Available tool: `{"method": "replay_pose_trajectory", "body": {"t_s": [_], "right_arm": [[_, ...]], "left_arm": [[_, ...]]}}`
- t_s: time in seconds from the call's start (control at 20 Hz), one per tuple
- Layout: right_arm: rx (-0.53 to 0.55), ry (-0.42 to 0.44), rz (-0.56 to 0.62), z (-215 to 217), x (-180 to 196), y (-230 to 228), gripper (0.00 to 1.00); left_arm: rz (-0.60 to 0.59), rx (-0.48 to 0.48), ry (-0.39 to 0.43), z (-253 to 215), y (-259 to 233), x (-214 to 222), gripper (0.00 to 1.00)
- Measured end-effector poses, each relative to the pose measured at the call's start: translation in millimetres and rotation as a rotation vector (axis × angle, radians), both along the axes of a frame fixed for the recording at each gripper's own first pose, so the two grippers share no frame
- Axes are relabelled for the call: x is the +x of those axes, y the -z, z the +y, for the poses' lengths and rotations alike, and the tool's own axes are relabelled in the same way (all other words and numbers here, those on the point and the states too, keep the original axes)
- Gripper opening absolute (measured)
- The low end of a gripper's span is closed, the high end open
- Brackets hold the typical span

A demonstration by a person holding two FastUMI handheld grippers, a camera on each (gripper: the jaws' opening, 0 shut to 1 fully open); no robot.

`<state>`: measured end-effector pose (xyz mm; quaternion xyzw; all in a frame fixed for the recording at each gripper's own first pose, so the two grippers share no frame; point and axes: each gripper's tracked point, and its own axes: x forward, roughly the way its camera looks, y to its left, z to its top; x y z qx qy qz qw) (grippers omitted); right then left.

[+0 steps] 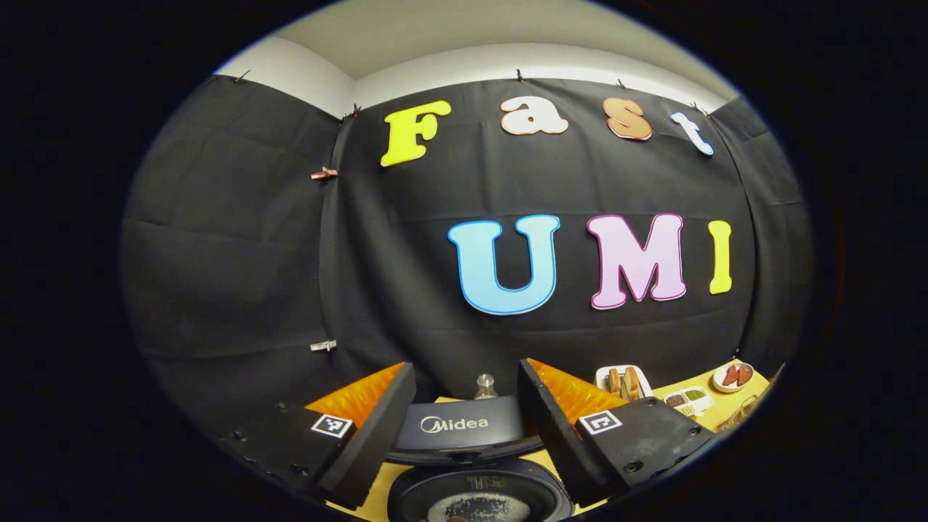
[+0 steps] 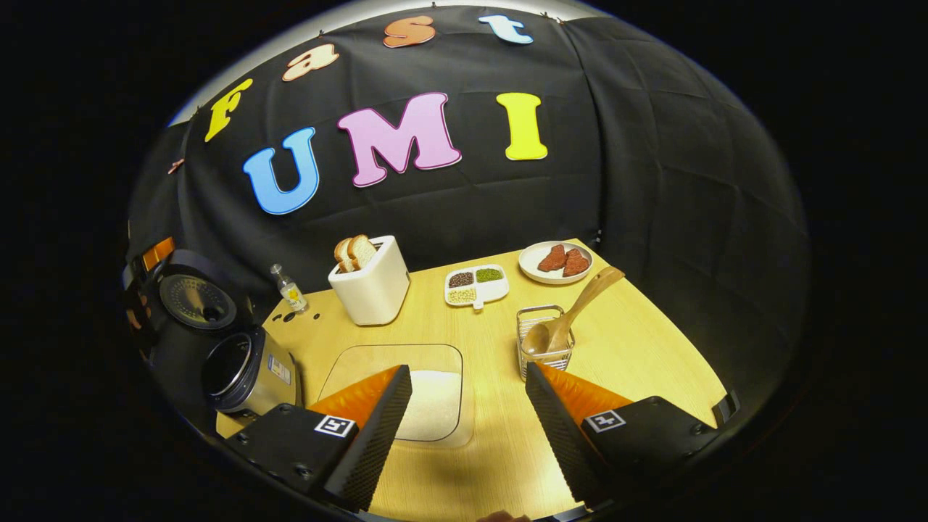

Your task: Close the left gripper, press the button to open the rice cooker; take a wooden spoon from the chopstick holder with the right hand, scoop a spoonful of rice and pour it into the rice cooker, then put the wooden spoon back into the chopstick holder.

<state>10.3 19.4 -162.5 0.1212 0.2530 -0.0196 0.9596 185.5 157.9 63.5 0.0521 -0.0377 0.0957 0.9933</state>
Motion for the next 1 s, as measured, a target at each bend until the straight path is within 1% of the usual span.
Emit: {"method": "replay_pose_trajectory", "body": {"t_s": [0.25, 0.55, 0.75, 1.0], "right_arm": [[0.021, -0.034, 0.017, 2, 0, 9, 0.99], [0.032, -0.076, 0.056, 5, -7, 23, 0.99], [0.029, -0.099, 0.075, 6, -13, 30, 0.99], [0.032, -0.104, 0.103, 2, -18, 38, 0.99]], "left_arm": [[0.114, -0.069, -0.035, -8, 30, -32, 0.99], [0.221, -0.093, -0.068, -18, 74, -63, 0.99], [0.305, -0.132, -0.080, -17, 123, -77, 0.99], [0.369, -0.146, -0.080, -13, 176, -82, 0.99]]}}
